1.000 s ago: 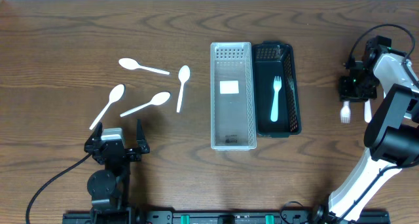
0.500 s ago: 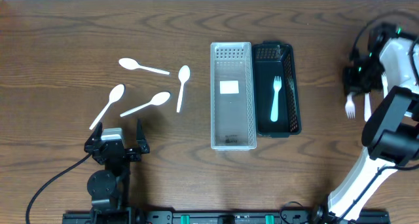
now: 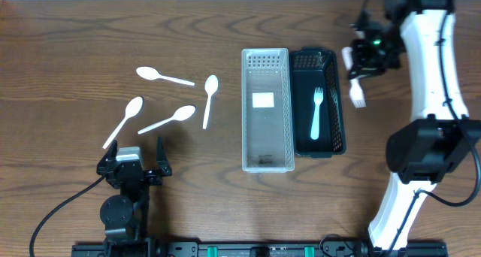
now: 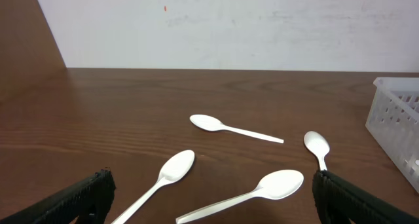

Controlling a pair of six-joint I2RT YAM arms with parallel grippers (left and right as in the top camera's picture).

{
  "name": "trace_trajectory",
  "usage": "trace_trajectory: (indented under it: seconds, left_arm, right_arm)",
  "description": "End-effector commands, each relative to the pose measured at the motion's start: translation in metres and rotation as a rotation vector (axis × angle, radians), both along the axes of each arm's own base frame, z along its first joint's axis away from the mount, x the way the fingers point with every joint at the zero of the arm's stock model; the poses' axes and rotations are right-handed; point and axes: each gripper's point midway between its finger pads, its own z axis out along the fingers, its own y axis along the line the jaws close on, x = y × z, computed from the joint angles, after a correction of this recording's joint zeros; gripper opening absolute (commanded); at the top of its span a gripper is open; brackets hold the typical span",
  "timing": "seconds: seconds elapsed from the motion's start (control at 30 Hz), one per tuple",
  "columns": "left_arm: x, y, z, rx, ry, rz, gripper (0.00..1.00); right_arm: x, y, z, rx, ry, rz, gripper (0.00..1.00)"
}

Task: Pack container
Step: 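Place the white fork into the dark basket with the right gripper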

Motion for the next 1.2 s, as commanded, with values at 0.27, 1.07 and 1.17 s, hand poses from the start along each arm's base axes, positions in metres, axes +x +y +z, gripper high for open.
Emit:
trace_trajectory:
  seconds: [0.27,1.07,1.17]
  left_arm:
    - [0.000,0.004,-0.018,0.008,0.046,0.017,0.98]
    - [0.000,0.004,-0.018,0.008,0.046,0.017,0.98]
    - [0.000,0.004,-0.018,0.008,0.046,0.017,0.98]
  right_arm:
    - [-0.014,0.053,-0.031,-0.044,0.054,0.067,0.43]
    - [0.005,-0.191,-0.039,-0.365,-0.049,-0.068,0.99]
    - [0.004,-0.212,-0.048,-0.371,-0.059,-0.081,0.99]
